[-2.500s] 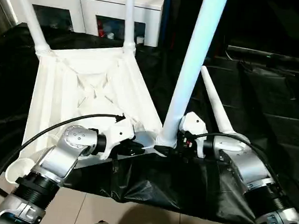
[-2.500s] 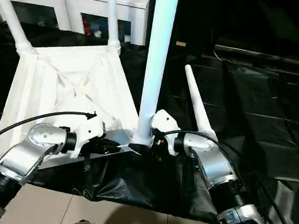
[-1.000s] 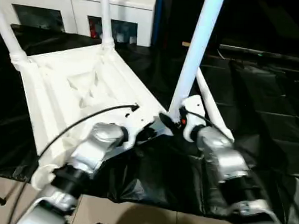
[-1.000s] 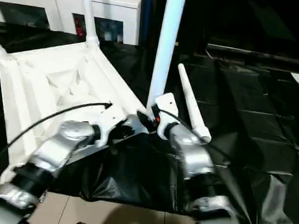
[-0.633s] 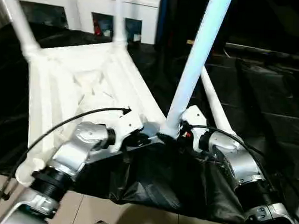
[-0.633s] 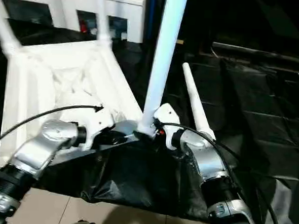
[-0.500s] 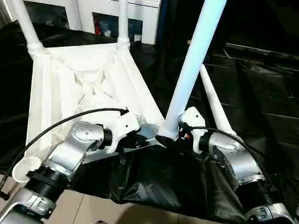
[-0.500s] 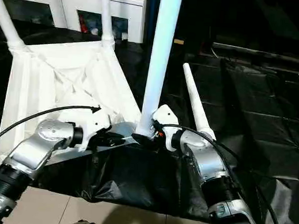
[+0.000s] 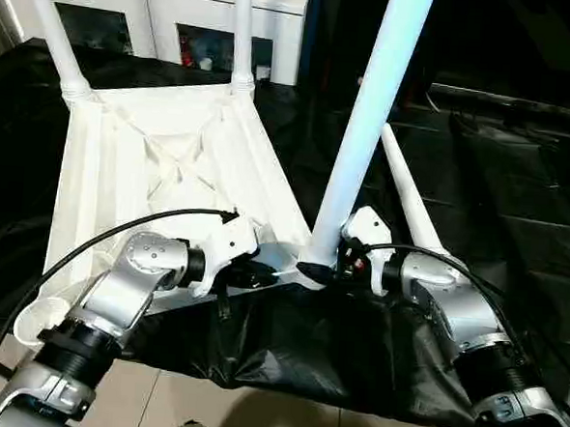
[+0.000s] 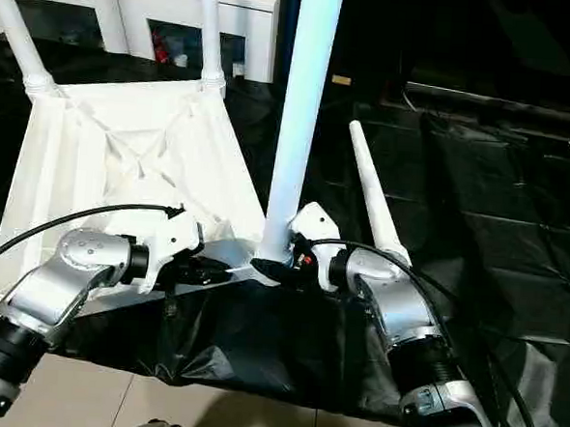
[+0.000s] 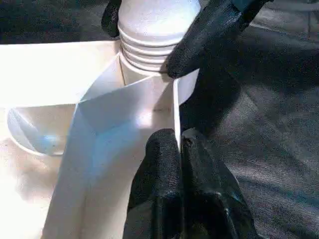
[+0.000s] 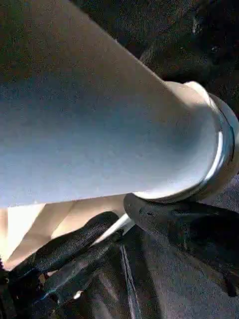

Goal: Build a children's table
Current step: Rotate leg to tighten

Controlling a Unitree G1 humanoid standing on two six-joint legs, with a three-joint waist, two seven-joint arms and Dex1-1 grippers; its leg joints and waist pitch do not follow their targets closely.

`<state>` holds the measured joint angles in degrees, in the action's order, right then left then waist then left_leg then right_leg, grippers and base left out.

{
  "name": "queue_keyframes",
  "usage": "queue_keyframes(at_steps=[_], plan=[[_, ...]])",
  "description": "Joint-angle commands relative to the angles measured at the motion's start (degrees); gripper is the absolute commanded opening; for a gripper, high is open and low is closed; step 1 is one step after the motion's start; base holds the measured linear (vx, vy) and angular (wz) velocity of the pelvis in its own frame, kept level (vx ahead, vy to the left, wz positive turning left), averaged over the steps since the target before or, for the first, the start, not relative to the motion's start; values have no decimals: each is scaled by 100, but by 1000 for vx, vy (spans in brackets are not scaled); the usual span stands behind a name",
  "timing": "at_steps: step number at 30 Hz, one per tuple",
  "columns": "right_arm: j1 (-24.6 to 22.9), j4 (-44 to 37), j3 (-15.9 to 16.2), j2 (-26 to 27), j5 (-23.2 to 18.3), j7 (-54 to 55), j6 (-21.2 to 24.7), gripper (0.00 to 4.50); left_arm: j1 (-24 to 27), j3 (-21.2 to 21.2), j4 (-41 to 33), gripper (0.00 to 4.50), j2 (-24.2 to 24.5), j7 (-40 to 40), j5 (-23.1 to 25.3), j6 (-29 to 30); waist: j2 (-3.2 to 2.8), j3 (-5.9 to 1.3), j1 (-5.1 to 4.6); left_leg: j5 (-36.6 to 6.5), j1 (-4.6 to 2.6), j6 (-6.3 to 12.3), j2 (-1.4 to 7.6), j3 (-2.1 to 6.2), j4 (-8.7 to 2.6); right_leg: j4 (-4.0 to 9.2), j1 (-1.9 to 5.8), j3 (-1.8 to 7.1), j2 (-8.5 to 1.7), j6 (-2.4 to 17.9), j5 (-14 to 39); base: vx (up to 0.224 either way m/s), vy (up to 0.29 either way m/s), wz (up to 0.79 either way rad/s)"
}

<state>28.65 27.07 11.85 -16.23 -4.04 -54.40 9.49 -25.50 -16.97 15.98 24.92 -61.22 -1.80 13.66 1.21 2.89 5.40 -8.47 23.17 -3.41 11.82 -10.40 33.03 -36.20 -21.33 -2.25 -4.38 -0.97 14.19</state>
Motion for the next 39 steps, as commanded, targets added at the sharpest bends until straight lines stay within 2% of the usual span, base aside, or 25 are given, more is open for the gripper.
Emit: queue_keyframes(at_steps=[1,4,6,8,9,10,12,14,15,17,20,21,23,25,27,30,31,34,37,39], plan=[[-86,-182,35,-54,-111,-145,19,275,9,-124,-215,0,-48,-215,-133,-74,36,-402,-18,-518,-208,306,142,4,-288,305,189,177,-295,1406,-812,0,0,0],[-146,-159,6,21,-171,-106,52,275,10,-127,-146,0,-117,-66,-74,29,32,-400,-11,-511,-211,316,145,5,-287,306,187,180,-301,1405,-809,0,0,0],[-133,-45,-82,199,-139,254,83,275,-84,-100,21,0,-312,349,83,116,39,-392,-16,-586,-216,285,149,7,-297,315,179,177,-301,1398,-687,0,0,0],[-71,173,-256,535,-44,990,40,274,-243,-14,246,0,-662,981,222,275,35,-381,-27,-761,-225,198,159,6,-314,338,165,182,-313,1385,-411,0,0,0],[-71,173,-256,535,-44,990,40,274,-243,-14,246,0,-662,981,222,275,33,-364,-44,-890,-242,91,153,0,-333,370,138,188,-312,1377,-158,0,0,0],[27,400,-645,1067,-128,2065,217,274,-437,63,483,0,-1108,1640,311,478,55,-356,-68,-989,-241,-15,155,-3,-350,383,136,201,-331,1352,83,0,0,0],[77,512,-825,1365,-167,2641,289,274,-559,91,611,0,-1392,1971,330,640,53,-369,-62,-1076,-250,-139,153,15,-359,408,137,199,-346,1269,389,0,0,0],[136,641,-856,1642,-108,3118,232,274,-695,122,788,0,-1705,2360,382,731,47,-368,-67,-1104,-249,-163,150,11,-355,428,128,208,-339,1192,381,0,0,0],[211,718,-780,1857,1,3426,145,274,-773,88,919,0,-1913,2593,448,743,10,-378,-51,-1060,-246,-160,140,11,-345,425,127,211,-337,1153,290,0,0,0],[227,725,-751,1901,24,3462,110,274,-780,63,942,0,-1943,2615,469,731,30,-390,-56,-961,-229,-145,130,16,-344,416,144,204,-320,1096,92,0,0,0],[295,765,-726,2062,145,3497,-57,274,-798,-34,1009,0,-2002,2585,630,618,18,-398,-55,-791,-207,-39,122,19,-330,387,158,196,-310,1071,-289,0,0,0],[296,761,-750,2067,126,3437,-71,330,-795,-50,1000,0,-1985,2552,653,580,15,-398,-53,-817,-211,-14,123,19,-330,391,162,192,-313,1064,-288,0,0,0],[272,678,-815,1960,-15,3198,-24,344,-739,-68,880,0,-1867,2325,594,462,14,-389,-53,-902,-216,0,128,17,-336,403,155,195,-312,1068,-220,0,0,0],[216,553,-721,1698,6,2877,-67,364,-656,-62,707,0,-1700,2044,496,425,11,-378,-52,-1064,-214,-8,135,23,-350,426,152,194,-317,1061,-8,0,0,0],[178,496,-647,1497,50,2641,-120,388,-601,-77,619,0,-1556,1840,462,255,16,-381,-49,-1031,-203,-9,136,24,-345,422,166,194,-320,1062,-44,0,0,0],[136,432,-599,1307,61,2355,-176,392,-533,-72,523,0,-1442,1618,404,199,22,-398,-40,-840,-197,63,131,19,-324,392,182,191,-320,1120,-299,0,0,0],[109,382,-572,1196,49,2163,-188,392,-500,-71,478,0,-1374,1509,389,162,3,-389,-45,-789,-201,98,132,9,-322,385,160,196,-314,1156,-380,0,0,0],[-29,122,-424,699,-76,1228,-209,392,-340,-91,226,0,-1070,881,196,-17,13,-393,-34,-730,-187,179,135,16,-309,369,185,187,-305,1186,-532,0,0,0],[-116,-88,-337,383,-162,576,-189,392,-267,-127,123,0,-824,489,122,-101,4,-385,-18,-809,-204,254,144,8,-310,370,166,187,-302,1253,-460,0,0,0],[-138,-159,-301,279,-190,369,-174,365,-254,-140,124,0,-729,378,111,-140,1,-378,-9,-914,-220,225,157,10,-320,382,155,188,-305,1265,-315,0,0,0]])
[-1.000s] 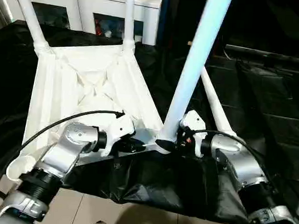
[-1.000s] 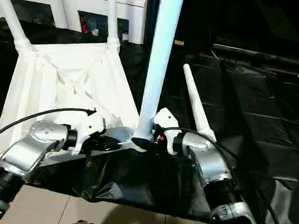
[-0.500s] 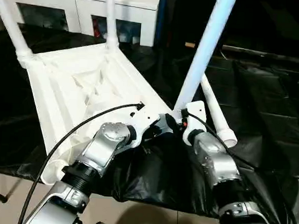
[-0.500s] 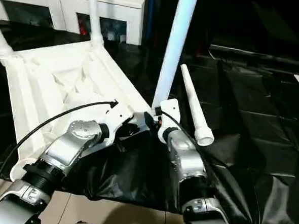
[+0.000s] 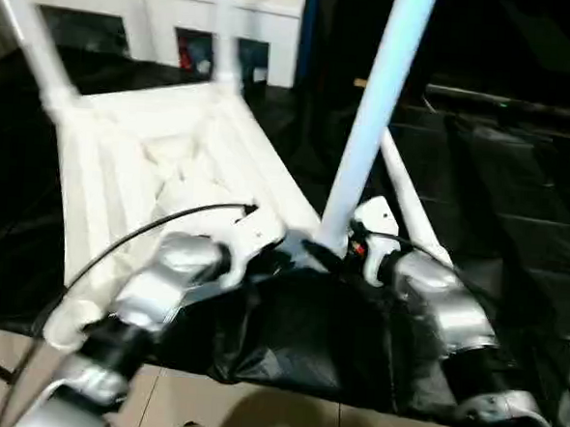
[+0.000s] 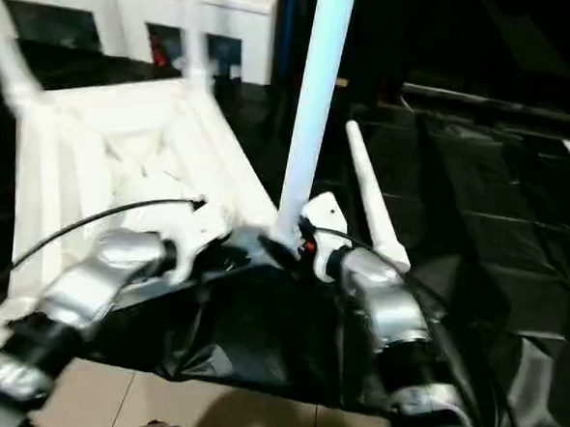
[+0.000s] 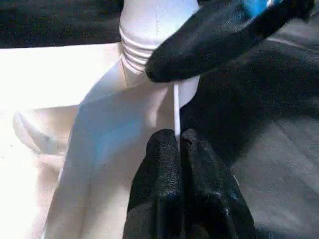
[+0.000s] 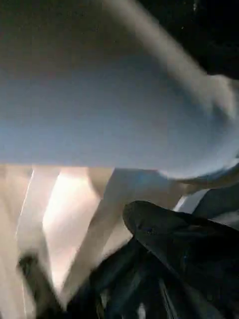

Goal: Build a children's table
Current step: Rotate leg to tighten

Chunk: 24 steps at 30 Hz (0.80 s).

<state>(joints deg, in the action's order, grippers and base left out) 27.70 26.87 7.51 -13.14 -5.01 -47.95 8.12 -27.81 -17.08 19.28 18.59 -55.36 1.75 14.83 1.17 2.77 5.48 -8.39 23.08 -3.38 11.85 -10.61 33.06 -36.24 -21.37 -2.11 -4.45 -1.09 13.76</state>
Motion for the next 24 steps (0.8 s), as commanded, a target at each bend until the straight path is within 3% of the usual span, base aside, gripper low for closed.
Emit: queue_keyframes(at_steps=[1,5,11,12,13,16,24], plan=[[-58,-194,184,-120,-104,-444,-51,358,-13,-137,-199,0,-14,-313,-247,-307,-1,-358,-14,-995,-212,180,156,36,-336,397,155,170,-302,1285,-143,0,0,0],[-128,-400,395,-379,-161,-978,27,325,36,-123,-259,0,224,-656,-294,-335,1,-355,-12,-1134,-220,96,158,36,-347,408,150,175,-308,1274,53,0,0,0],[-219,-516,623,-538,-13,-1279,-26,271,56,-96,-231,0,370,-845,-324,-392,8,-368,4,-982,-215,134,153,29,-332,380,152,174,-305,1319,-152,0,0,0],[-225,-516,656,-548,10,-1309,-34,266,52,-92,-215,0,390,-861,-328,-404,69,-359,-8,-973,-211,155,151,18,-330,387,149,176,-299,1324,-153,0,0,0],[-227,-515,681,-556,27,-1314,-49,266,44,-89,-198,0,402,-869,-330,-411,33,-365,6,-937,-215,165,153,26,-329,375,146,173,-306,1327,-142,0,0,0],[-236,-518,728,-564,33,-1327,-60,235,37,-87,-177,0,423,-889,-334,-413,50,-359,1,-998,-218,148,154,23,-334,384,143,175,-305,1322,-78,0,0,0],[-303,-546,654,-429,-114,-1204,111,208,-23,2,-23,0,289,-575,-247,-266,42,-365,-3,-994,-222,147,156,21,-331,380,141,179,-304,1328,-88,0,0,0]])
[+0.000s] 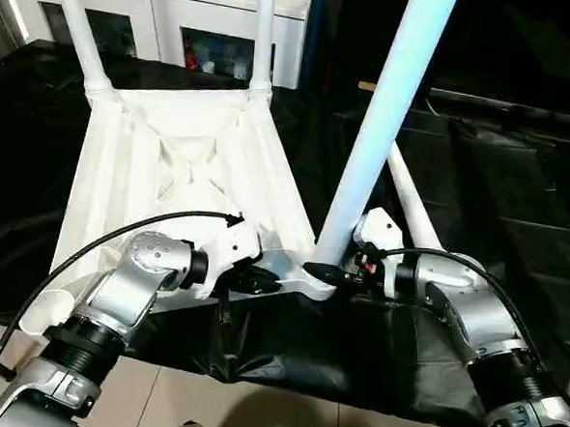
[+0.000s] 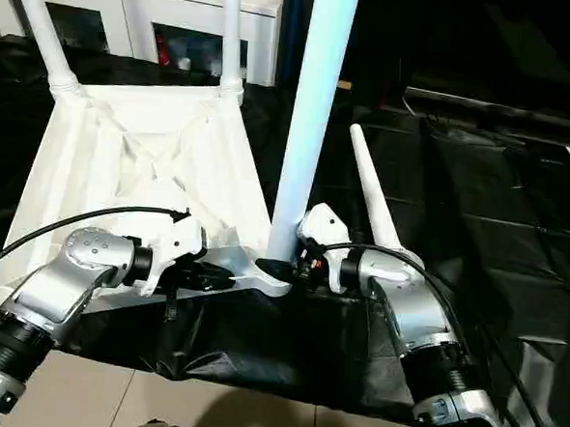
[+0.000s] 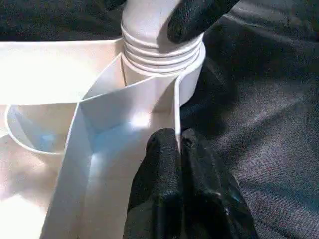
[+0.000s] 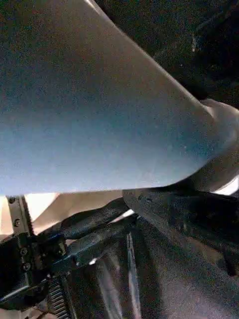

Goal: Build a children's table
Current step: Rotate leg to tighten

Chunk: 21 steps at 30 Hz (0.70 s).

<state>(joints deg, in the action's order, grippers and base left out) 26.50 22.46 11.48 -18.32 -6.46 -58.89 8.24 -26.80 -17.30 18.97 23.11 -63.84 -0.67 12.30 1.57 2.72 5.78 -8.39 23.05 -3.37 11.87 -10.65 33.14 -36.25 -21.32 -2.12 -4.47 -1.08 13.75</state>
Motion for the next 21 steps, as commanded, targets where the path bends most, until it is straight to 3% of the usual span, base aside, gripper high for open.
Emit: queue_keyframes(at_steps=[1,4,5,6,9,11,12,13,15,18,19,20,21], plan=[[-211,-110,206,144,13,-3,124,208,-167,54,78,0,-231,465,50,37,0,-354,-25,-1030,-230,137,160,27,-345,393,127,177,-306,1330,-45,0,0,0],[-314,-47,-3,507,95,795,152,204,-387,282,295,0,-661,1531,252,548,1,-320,-19,-1385,-255,-28,166,22,-382,460,98,188,-328,1270,521,0,0,0],[-341,-6,-91,700,149,1228,217,203,-451,420,325,0,-889,1957,252,788,-24,-317,-17,-1451,-269,-96,173,24,-392,462,90,190,-332,1257,647,0,0,0],[-355,19,-145,821,183,1504,265,201,-486,509,335,0,-1034,2213,240,934,-2,-296,-28,-1666,-287,-208,172,32,-416,504,69,190,-340,1222,1031,0,0,0],[-403,16,-204,1091,140,1861,417,198,-518,567,346,0,-1295,2555,241,1077,28,-307,-38,-1851,-260,-257,154,51,-432,579,94,178,-369,923,1669,0,0,0],[-443,-22,-181,1244,126,2008,463,198,-515,517,355,0,-1424,2653,272,1083,25,-311,-45,-1828,-256,-218,151,47,-436,594,75,182,-371,837,1645,0,0,0],[-462,-49,-132,1351,161,2123,438,197,-513,444,387,0,-1515,2688,308,1035,-12,-316,-58,-1751,-253,-215,157,48,-443,587,66,187,-362,837,1463,0,0,0],[-468,-60,-110,1387,181,2163,421,197,-512,413,400,0,-1544,2694,322,1011,7,-325,-64,-1679,-243,-188,148,46,-437,570,80,181,-347,846,1284,0,0,0],[-409,-30,-258,1453,96,2221,505,252,-554,357,480,0,-1576,2658,390,904,0,-333,-68,-1593,-231,-119,140,37,-427,561,88,181,-350,861,1142,0,0,0],[-353,-13,-403,1441,25,2260,578,273,-608,341,537,0,-1584,2648,433,860,-4,-332,-69,-1580,-229,-75,136,30,-423,566,86,183,-348,866,1111,0,0,0],[-319,-2,-471,1427,-7,2306,615,301,-647,327,572,0,-1594,2669,449,861,-98,-330,-51,-1617,-240,-96,136,43,-429,565,78,185,-357,874,1126,0,0,0],[-319,-2,-471,1427,-7,2306,615,301,-647,327,572,0,-1594,2669,449,861,-43,-336,-59,-1628,-235,-111,140,40,-433,567,93,180,-349,882,1061,0,0,0],[-286,-4,-548,1321,38,2375,543,301,-678,320,610,0,-1595,2659,436,838,-47,-335,-61,-1615,-228,-110,141,40,-435,562,96,179,-351,892,1033,0,0,0]])
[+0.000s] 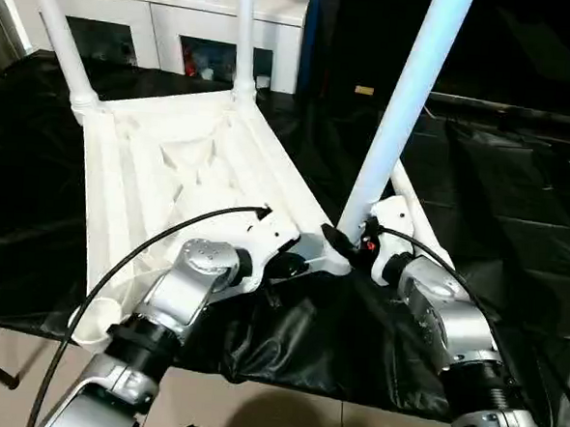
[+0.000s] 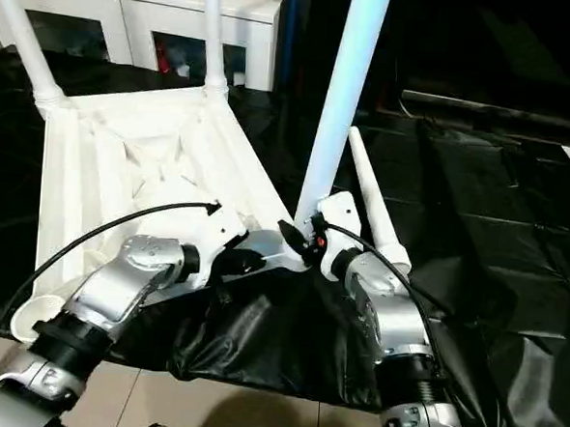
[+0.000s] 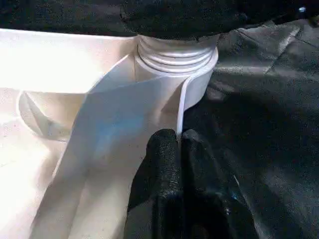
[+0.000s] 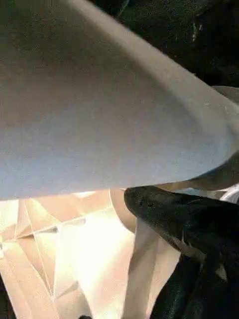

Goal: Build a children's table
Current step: Rotate leg to tighten

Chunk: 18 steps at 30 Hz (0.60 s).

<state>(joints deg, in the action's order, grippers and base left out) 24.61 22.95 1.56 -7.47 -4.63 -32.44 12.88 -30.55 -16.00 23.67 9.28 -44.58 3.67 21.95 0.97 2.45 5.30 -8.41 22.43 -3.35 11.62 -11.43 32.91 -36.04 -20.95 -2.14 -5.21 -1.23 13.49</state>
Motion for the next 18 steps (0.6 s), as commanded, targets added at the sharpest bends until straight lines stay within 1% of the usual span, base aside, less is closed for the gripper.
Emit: queue_keyframes(at_steps=[1,2,3,4,5,6,7,8,9,10,11,12,13,14,15,17,18], plan=[[-92,-54,434,222,-139,-261,69,301,-308,189,146,0,-212,731,1,-131,1,-309,-15,-1637,-171,-125,164,116,-411,545,52,180,-272,913,1053,0,0,0],[-96,-141,335,51,-132,-273,17,301,-332,160,181,0,-207,698,5,-191,18,-311,-15,-1621,-163,-122,161,118,-410,539,61,178,-271,922,1010,0,0,0],[-144,-305,239,-149,-191,-390,3,301,-339,148,201,0,-212,699,13,-233,17,-310,-7,-1606,-168,-118,163,118,-410,545,65,177,-271,913,1003,0,0,0],[-144,-305,239,-149,-191,-390,3,301,-339,148,201,0,-212,699,13,-233,20,-317,3,-1583,-175,-101,167,112,-401,545,72,179,-267,902,947,0,0,0],[-259,-579,96,-452,-336,-644,26,309,-344,180,207,28,-237,723,-11,-235,21,-333,0,-1407,-141,-57,169,120,-389,507,97,178,-272,927,665,0,0,0],[-317,-695,34,-585,-404,-764,45,309,-341,202,200,28,-250,717,-38,-204,25,-350,23,-1239,-141,21,167,112,-367,491,126,167,-257,933,353,0,0,0],[-407,-857,-80,-779,-493,-938,73,311,-335,246,186,56,-270,694,-76,-152,46,-357,21,-1044,-117,134,160,110,-337,446,154,163,-246,1006,-71,0,0,0],[-490,-979,-215,-975,-573,-1081,68,311,-316,260,149,63,-262,643,-101,-125,46,-371,23,-923,-97,204,150,104,-324,423,163,157,-248,1047,-265,0,0,0],[-494,-984,-221,-983,-576,-1087,68,311,-315,260,148,63,-262,641,-102,-124,54,-390,36,-729,-97,349,152,97,-281,390,163,155,-249,1125,-661,0,0,0],[-554,-1070,-331,-1122,-624,-1192,67,311,-302,271,129,79,-256,595,-110,-116,66,-394,24,-566,-57,460,132,101,-273,367,182,136,-240,1182,-886,0,0,0],[-609,-1118,-498,-1295,-694,-1301,69,311,-275,269,91,90,-222,628,-60,-234,71,-395,22,-549,-66,500,132,96,-262,365,168,135,-237,1210,-922,0,0,0],[-646,-1136,-618,-1420,-735,-1369,62,311,-239,270,25,90,-178,682,-9,-339,77,-391,32,-597,-79,573,138,90,-250,378,167,140,-248,1270,-881,0,0,0],[-665,-1138,-735,-1565,-787,-1459,94,311,-166,309,-187,98,-62,766,57,-428,57,-391,42,-653,-83,593,153,91,-247,380,169,141,-252,1308,-794,0,0,0],[-677,-1152,-763,-1611,-803,-1493,109,311,-125,336,-305,98,-10,786,69,-428,66,-382,34,-671,-72,598,152,90,-250,386,166,138,-246,1309,-736,0,0,0],[-731,-1250,-709,-1703,-794,-1540,149,311,-7,479,-672,98,151,850,59,-264,25,-372,33,-739,-91,565,159,92,-260,395,144,131,-237,1318,-551,0,0,0],[-801,-1333,-596,-1769,-741,-1602,186,311,118,638,-1070,98,322,931,90,-70,31,-353,3,-845,-91,498,176,93,-280,409,140,129,-232,1324,-347,0,0,0],[-866,-1419,-493,-1809,-757,-1670,242,311,198,759,-1324,98,438,961,91,66,43,-350,-5,-949,-105,457,183,94,-287,415,133,125,-232,1317,-157,0,0,0]])
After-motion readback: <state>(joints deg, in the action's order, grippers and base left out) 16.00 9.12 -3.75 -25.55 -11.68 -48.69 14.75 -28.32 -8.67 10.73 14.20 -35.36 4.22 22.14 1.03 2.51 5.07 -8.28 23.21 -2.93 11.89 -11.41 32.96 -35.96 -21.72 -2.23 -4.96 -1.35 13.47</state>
